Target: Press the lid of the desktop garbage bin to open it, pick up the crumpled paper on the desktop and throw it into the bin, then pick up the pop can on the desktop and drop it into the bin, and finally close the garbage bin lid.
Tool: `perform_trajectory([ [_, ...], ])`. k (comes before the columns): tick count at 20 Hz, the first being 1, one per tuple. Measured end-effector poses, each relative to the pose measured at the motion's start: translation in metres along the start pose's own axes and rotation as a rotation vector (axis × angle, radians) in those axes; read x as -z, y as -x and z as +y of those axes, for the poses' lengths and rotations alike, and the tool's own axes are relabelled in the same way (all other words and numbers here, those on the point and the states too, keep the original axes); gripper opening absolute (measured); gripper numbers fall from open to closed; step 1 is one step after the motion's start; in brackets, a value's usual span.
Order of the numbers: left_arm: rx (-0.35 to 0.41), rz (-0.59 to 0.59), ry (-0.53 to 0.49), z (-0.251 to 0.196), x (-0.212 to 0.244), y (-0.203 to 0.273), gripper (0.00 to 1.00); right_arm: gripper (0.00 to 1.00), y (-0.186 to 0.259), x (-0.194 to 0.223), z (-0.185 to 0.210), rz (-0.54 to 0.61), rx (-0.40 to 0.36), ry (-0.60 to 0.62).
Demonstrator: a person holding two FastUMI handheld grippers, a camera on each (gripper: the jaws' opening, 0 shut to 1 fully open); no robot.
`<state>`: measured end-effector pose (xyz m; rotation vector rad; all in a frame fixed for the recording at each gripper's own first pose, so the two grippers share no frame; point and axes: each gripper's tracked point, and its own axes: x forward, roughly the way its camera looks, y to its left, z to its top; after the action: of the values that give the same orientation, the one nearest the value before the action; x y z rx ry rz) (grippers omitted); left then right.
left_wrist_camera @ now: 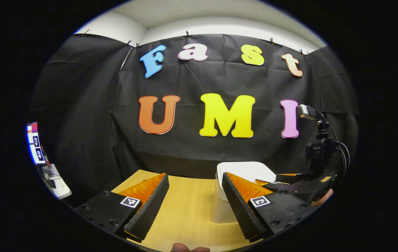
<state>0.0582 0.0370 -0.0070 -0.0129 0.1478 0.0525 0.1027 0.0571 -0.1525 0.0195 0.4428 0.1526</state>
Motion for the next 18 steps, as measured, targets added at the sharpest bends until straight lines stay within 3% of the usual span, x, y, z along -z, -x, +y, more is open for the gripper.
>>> perform_trajectory([
  [3, 0.017, -0.027, -0.022, -0.003, -0.013, -0.01, 0.98, 0.96, 0.026, -0.004, -0.042, -0.047, 0.076, 0.044],
  [7, 0.05, -0.055, -0.019, -0.016, -0.03, -0.016, 0.98, 0.96, 0.07, -0.04, -0.069, -0.165, 0.121, 0.09],
  [11, 0.1, -0.1, -0.001, -0.04, -0.055, -0.012, 0.98, 0.98, 0.103, -0.073, -0.071, -0.27, 0.125, 0.055],
  [18, 0.118, -0.098, 0.01, -0.062, -0.053, 0.004, 0.98, 0.96, 0.124, -0.077, -0.067, -0.327, 0.153, 0.004],
])
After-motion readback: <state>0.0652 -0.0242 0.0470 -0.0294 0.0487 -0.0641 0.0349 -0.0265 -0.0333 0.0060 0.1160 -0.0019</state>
